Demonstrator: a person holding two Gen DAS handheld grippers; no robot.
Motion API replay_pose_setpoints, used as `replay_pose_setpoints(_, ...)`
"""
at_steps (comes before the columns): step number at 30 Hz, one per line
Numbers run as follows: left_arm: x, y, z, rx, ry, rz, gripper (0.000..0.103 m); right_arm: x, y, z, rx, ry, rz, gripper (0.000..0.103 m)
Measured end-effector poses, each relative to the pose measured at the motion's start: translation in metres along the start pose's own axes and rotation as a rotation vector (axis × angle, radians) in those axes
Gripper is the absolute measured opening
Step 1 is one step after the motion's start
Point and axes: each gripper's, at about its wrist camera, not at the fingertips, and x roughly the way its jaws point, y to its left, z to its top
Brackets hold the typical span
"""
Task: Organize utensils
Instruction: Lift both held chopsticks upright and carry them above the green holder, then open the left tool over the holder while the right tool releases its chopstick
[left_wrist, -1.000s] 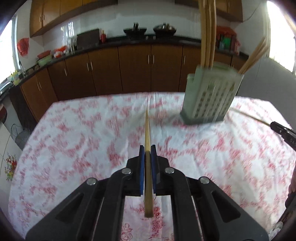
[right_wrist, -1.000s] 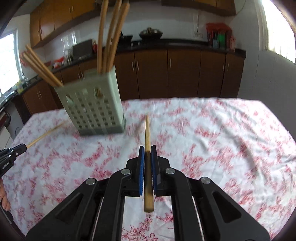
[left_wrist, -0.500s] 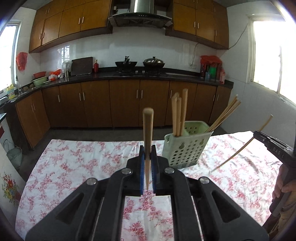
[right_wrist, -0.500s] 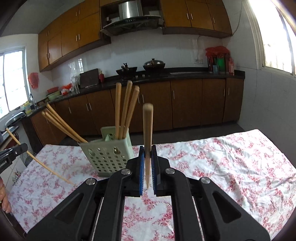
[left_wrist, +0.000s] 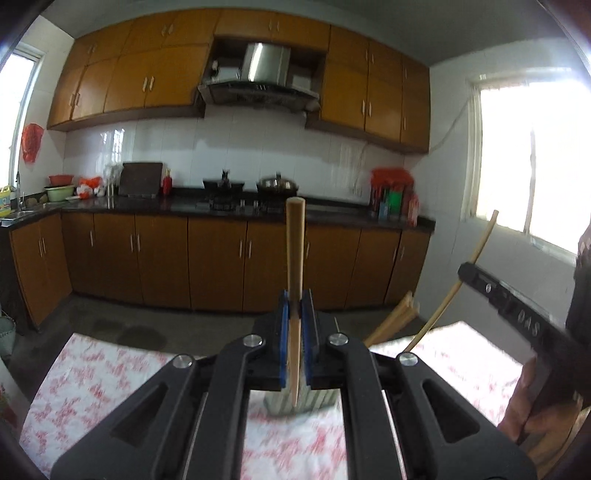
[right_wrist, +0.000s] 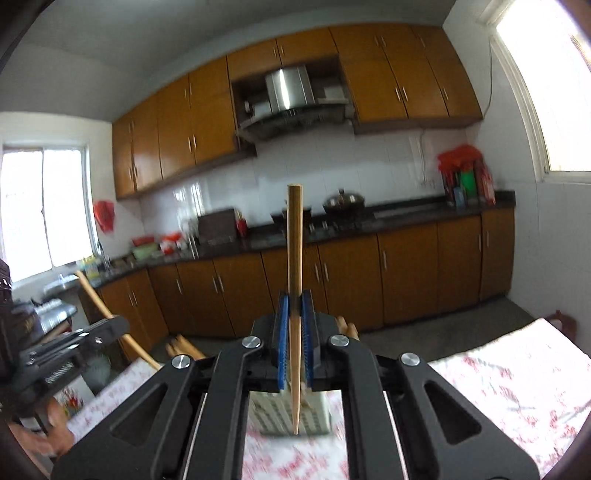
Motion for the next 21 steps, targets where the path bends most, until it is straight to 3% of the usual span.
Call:
replay_pose_setpoints(5, 0.022, -0.010, 0.022, -0.019, -0.089, 0.028, 0.008, 0.021, 0.007, 0.010, -0.012, -0.101, -0.006, 0.008)
replay_pose_setpoints(8, 0.043, -0.011, 0.020, -0.034, -0.104, 0.039, 0.008, 0.040, 0.006, 0.001, -0.034, -0.116, -0.027, 0.008)
replay_pose_setpoints(18, 0.100, -0.006, -0.019, -0.047, -0.042, 0.034, 0.008, 0.078, -0.004, -0.036, -0.015, 0.031, -0.037, 0.008)
replay_pose_setpoints(20, 0.102, -0.003, -0.022, -0.055, -0.033, 0.033, 0.012, 0.076, -0.005, -0.038, -0.012, 0.042, -0.035, 0.010)
replay_pose_setpoints(21, 0.101, -0.002, -0.022, -0.058, -0.031, 0.035, 0.020, 0.074, -0.005, -0.038, -0.013, 0.048, -0.034, 0.018)
